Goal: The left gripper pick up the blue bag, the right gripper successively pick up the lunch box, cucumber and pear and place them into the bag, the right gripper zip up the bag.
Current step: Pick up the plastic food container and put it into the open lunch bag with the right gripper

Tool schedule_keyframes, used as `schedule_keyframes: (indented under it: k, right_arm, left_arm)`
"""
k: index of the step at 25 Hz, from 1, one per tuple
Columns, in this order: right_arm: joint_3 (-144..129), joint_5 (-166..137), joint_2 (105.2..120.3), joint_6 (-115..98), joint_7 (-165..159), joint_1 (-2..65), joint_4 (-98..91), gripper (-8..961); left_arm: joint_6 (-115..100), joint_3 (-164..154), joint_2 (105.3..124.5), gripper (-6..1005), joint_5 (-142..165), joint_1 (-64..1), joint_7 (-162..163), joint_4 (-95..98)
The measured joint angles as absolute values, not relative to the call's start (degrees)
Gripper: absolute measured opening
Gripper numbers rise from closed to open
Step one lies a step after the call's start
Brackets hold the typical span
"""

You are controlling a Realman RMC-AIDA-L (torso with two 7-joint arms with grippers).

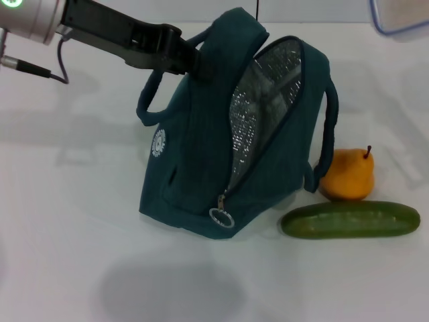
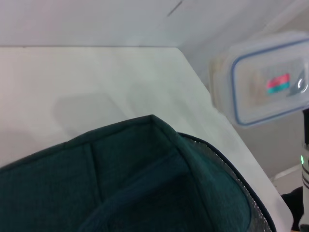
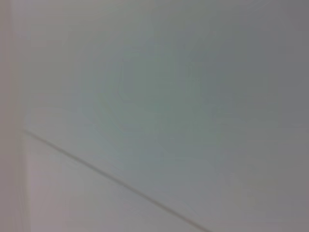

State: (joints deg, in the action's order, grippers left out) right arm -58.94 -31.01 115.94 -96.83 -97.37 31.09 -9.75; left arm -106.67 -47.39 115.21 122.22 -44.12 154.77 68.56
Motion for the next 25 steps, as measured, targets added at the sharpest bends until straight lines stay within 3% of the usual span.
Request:
schedule_keyframes:
  k: [11, 25]
  right_arm:
    - [-66.5, -31.1, 116.16, -98.4, -99.0, 39.6, -9.0, 101]
    - [-77.3, -31.7, 116.19, -96.6, -98.9, 36.9, -8.4, 103]
  left_arm:
    - [-105.2, -48.0, 115.89, 47, 122.3, -44.3, 154.2, 67.8]
    - [-104.4, -48.0, 116.12, 46, 121.7, -43.7, 154.0, 67.8]
